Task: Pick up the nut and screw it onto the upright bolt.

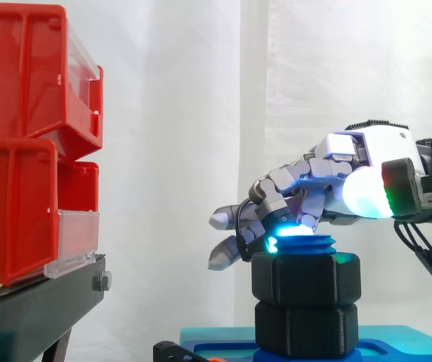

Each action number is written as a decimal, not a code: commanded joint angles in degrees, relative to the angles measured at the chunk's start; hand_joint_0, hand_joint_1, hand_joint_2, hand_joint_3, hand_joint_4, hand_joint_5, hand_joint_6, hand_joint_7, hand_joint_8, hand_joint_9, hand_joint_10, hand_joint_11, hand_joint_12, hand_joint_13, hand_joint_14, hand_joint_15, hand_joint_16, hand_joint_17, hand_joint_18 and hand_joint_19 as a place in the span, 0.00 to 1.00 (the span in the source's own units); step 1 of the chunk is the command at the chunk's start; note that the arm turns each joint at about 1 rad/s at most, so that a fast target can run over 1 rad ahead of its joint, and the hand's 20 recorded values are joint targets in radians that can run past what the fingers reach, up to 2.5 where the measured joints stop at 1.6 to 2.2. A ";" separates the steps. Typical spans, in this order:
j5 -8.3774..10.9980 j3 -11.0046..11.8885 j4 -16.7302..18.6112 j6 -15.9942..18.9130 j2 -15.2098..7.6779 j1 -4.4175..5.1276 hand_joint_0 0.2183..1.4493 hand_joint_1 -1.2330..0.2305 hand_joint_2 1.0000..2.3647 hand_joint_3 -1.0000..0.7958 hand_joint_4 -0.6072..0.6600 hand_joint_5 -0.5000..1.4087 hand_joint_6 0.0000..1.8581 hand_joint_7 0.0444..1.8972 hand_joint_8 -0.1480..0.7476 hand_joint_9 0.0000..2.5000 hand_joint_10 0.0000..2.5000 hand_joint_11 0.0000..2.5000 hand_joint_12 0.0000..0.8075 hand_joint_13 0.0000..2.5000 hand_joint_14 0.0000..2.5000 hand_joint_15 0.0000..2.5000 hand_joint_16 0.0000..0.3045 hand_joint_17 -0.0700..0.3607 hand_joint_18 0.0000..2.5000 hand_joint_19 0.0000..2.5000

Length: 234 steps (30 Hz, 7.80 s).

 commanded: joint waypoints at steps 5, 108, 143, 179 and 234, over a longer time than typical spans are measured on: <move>-0.45 0.98 -0.79 -0.01 0.05 -0.21 0.22 0.64 0.00 0.28 0.55 0.30 0.27 0.76 0.41 0.50 0.00 0.00 0.34 0.26 0.00 0.00 0.08 0.30 0.10 0.01; -0.27 -1.04 3.51 0.95 -1.09 2.08 0.21 0.69 0.00 0.28 0.61 0.26 0.27 0.76 0.46 0.26 0.00 0.00 0.45 0.13 0.00 0.00 0.14 0.38 0.00 0.00; -1.68 -0.60 3.25 0.60 -1.09 1.55 0.23 0.68 0.00 0.28 0.54 0.30 0.27 0.80 0.44 0.47 0.00 0.00 0.39 0.29 0.00 0.00 0.10 0.33 0.14 0.00; -1.68 -0.69 1.76 0.43 -1.18 1.29 0.18 0.66 0.00 0.28 0.65 0.21 0.27 0.45 0.47 0.39 0.00 0.00 0.46 0.24 0.00 0.00 0.14 0.39 0.10 0.01; -1.68 -0.78 0.44 -0.45 -1.09 1.81 0.28 0.35 0.01 0.39 0.62 0.22 0.34 0.72 0.49 0.40 0.00 0.07 0.45 0.26 0.00 0.03 0.13 0.38 0.11 0.03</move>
